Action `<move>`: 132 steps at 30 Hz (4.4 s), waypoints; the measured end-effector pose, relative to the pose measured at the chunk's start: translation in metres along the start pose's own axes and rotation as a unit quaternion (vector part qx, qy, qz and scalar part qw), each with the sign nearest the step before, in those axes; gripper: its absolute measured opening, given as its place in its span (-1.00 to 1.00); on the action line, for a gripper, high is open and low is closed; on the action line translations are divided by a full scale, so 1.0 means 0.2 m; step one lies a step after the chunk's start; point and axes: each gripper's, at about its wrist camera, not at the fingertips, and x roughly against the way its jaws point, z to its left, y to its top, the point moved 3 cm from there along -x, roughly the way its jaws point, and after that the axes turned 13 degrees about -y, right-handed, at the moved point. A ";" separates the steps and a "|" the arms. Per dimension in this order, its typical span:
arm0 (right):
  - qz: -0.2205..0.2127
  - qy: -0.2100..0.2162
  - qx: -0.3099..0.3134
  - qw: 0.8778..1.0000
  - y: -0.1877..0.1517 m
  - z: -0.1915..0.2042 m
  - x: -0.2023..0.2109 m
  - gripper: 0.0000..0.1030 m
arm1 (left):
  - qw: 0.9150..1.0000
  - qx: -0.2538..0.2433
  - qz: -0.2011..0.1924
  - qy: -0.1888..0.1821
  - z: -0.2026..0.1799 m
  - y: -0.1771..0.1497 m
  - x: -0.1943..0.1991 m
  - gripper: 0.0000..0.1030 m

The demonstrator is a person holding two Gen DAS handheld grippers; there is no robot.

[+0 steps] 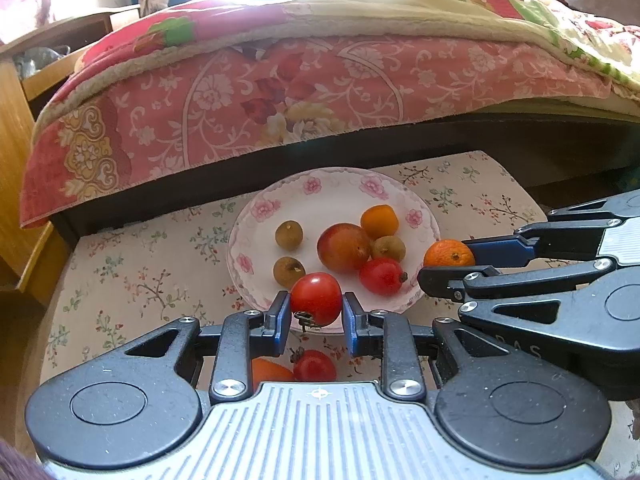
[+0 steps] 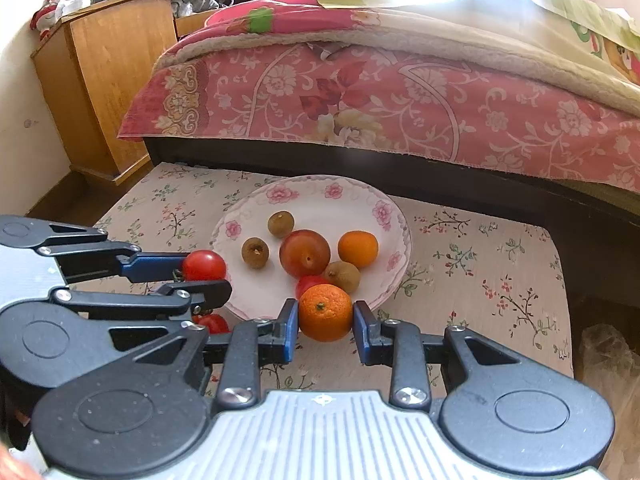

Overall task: Organize fruits
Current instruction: 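Carry red tomato and tangerine in both tools over the white plate, then open left tool to drop tomato while right tool releases tangerine into plate, then move right tool to red cherry tomato while left tool approaches last tangerine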

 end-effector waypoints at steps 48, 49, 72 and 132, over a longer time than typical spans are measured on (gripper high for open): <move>-0.016 0.005 0.012 1.000 0.17 -0.04 -0.35 -0.34 | 1.000 0.013 -0.008 0.012 0.16 0.13 -0.29 -0.35; -0.019 0.006 0.012 1.000 0.17 -0.05 -0.35 -0.34 | 1.000 0.017 -0.009 0.010 0.17 0.14 -0.30 -0.35; -0.065 0.041 0.020 0.997 0.28 -0.05 -0.40 -0.26 | 1.000 0.006 -0.016 0.013 0.20 0.15 -0.38 -0.03; 0.003 0.112 0.116 0.987 -0.14 0.41 -0.22 -0.39 | 0.999 0.022 0.039 -0.029 0.32 -0.28 0.05 0.15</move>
